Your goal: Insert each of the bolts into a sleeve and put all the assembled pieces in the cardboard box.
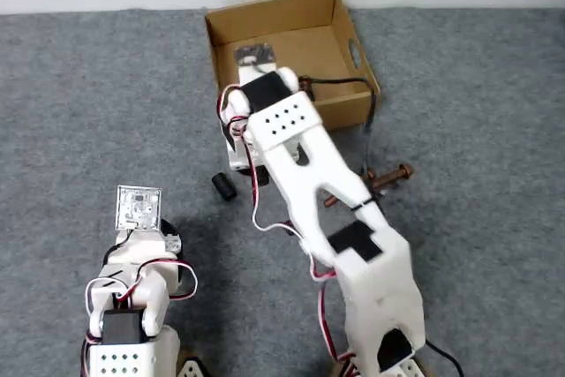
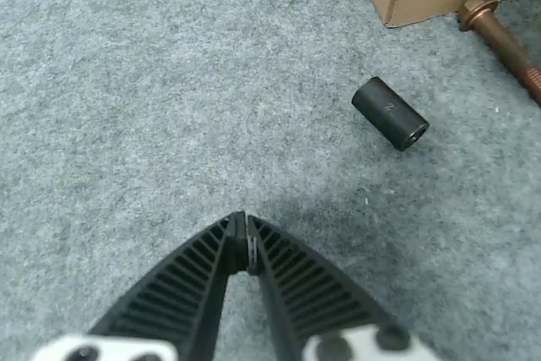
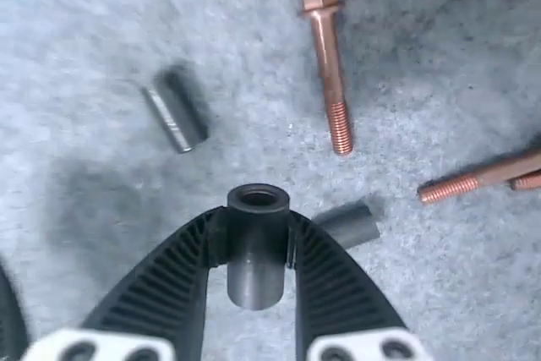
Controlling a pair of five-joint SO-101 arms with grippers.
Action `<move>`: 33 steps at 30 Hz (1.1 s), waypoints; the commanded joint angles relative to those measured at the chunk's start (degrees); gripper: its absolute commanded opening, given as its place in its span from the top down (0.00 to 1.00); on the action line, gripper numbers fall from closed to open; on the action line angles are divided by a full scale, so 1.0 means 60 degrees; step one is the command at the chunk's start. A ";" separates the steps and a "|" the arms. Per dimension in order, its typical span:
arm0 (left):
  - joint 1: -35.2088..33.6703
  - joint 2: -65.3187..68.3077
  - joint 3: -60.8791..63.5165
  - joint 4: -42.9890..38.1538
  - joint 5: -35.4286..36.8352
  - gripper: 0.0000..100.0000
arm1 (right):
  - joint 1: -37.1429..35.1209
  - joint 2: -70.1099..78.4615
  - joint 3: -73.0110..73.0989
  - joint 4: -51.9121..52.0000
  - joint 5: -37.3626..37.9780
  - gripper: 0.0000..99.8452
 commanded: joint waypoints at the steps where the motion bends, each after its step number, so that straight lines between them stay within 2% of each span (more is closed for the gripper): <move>1: -0.0059 0.0000 -0.0022 0.0029 -0.0073 1.00 | -0.0110 -0.1751 0.0337 0.0418 -0.0220 0.99; 9: -0.0059 0.0000 -0.0022 0.0029 -0.0103 1.00 | 0.0740 -0.4623 0.3150 0.0344 -0.0777 0.99; 19: 0.0000 0.0000 -0.0022 0.0029 -0.0103 1.00 | 0.2484 -0.9253 0.8571 -0.1385 -0.0894 0.99; 26: 0.0015 0.0000 -0.0022 0.0015 -0.0117 1.00 | 0.4344 -1.2593 1.2777 -0.3407 -0.0879 0.99; 33: 0.0044 0.0015 -0.0022 -0.0015 -0.0117 1.00 | 0.6059 -1.5216 1.5341 -0.3744 -0.0850 0.99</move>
